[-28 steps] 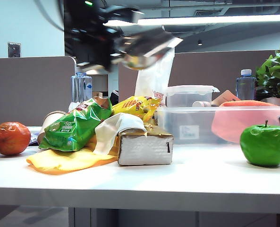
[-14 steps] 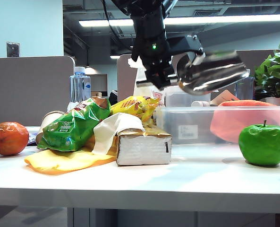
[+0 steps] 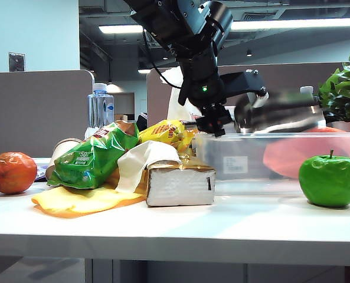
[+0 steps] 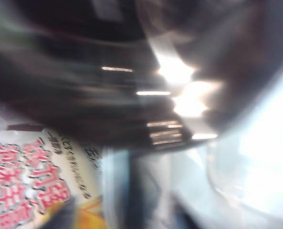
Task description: Pick up the metal ice scoop from the table and place it inside the transparent plastic box.
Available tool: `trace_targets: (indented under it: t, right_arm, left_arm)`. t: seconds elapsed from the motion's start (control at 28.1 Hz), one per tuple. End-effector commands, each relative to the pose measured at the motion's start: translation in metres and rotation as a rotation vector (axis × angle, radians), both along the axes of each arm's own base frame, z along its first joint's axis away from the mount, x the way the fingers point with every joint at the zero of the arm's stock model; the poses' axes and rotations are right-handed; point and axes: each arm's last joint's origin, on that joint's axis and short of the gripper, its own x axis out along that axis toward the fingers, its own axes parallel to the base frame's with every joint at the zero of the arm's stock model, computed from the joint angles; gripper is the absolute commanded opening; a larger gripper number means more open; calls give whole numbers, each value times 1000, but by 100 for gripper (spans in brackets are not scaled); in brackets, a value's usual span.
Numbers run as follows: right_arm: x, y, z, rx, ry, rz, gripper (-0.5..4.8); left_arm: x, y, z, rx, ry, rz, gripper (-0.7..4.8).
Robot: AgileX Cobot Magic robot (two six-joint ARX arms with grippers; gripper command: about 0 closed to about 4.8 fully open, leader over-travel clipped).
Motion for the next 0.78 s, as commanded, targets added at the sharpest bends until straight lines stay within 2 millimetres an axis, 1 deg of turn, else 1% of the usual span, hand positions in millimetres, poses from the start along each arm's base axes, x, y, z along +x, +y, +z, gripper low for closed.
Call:
trace_targets:
  t: [0.04, 0.25, 0.28, 0.39, 0.46, 0.5, 0.53, 0.68, 0.78]
  right_arm:
    - [0, 0, 2, 3, -15, 0, -1]
    - [0, 0, 2, 3, -15, 0, -1]
    - [0, 0, 2, 3, -15, 0, -1]
    - [0, 0, 2, 3, -15, 1, -1]
    - [0, 0, 2, 3, -15, 1, -1]
    - [0, 0, 2, 3, -16, 1, -1]
    - [0, 0, 2, 3, -16, 2, -1]
    - [0, 3, 2, 3, -13, 27, -1]
    - [-1, 7, 2, 2, -10, 68, -1]
  left_arm:
    - [-1, -2, 11, -26, -44, 12, 279]
    - [-2, 0, 17, 23, -105, 125, 277]
    - [-4, -1, 18, 36, -119, 147, 268]
    - [-4, 2, 25, 82, -166, 217, 189]
    - [-6, 5, 33, 73, -185, 254, 98]
    - [-8, 7, 38, 57, -190, 277, 17]
    - [-9, 9, 43, 34, -196, 295, -3]
    - [-21, 21, 70, -82, -172, 362, -6]
    - [-37, 33, 93, -245, -84, 397, -6]
